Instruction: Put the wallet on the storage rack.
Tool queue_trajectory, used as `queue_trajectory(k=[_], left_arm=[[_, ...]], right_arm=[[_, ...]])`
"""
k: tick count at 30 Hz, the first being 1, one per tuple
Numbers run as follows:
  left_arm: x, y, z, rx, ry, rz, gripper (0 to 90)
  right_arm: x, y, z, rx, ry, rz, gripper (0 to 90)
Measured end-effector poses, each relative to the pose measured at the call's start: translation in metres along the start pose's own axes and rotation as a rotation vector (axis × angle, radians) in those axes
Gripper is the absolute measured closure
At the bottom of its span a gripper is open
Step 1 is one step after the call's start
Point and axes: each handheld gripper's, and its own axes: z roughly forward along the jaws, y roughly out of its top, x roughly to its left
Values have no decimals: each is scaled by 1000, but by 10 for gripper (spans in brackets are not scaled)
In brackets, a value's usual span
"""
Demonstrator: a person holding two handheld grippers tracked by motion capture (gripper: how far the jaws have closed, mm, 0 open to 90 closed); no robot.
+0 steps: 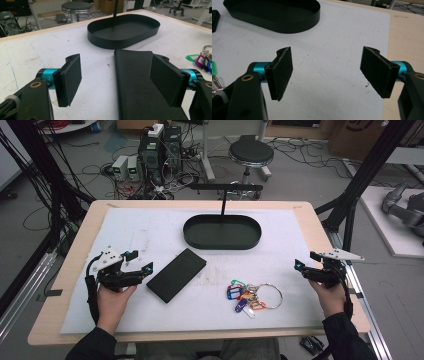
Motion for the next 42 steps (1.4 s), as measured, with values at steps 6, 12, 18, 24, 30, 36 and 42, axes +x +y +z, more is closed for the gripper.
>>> queue_trajectory(k=[6,12,18,24,30,36,42], left_arm=[[3,-1,0,7,14,-14,259],[5,-3,0,18,16,-27,259],[3,-2,0,30,18,-23,272],[3,-5,2,69,21,-66,310],[1,0,1,131,50,-100,321],[-6,-8,-1,156,52,-120,321],[-9,-25,-1,189,43,-152,367]], right_arm=[[-2,0,2,5,-5,-2,264],[-3,-1,3,16,-13,-12,264],[-4,-2,-1,7,-23,-7,264],[-3,-1,2,12,-24,-10,264],[-1,1,5,9,-27,-15,265],[1,2,7,8,-27,-27,267],[3,2,9,19,-30,-38,268]])
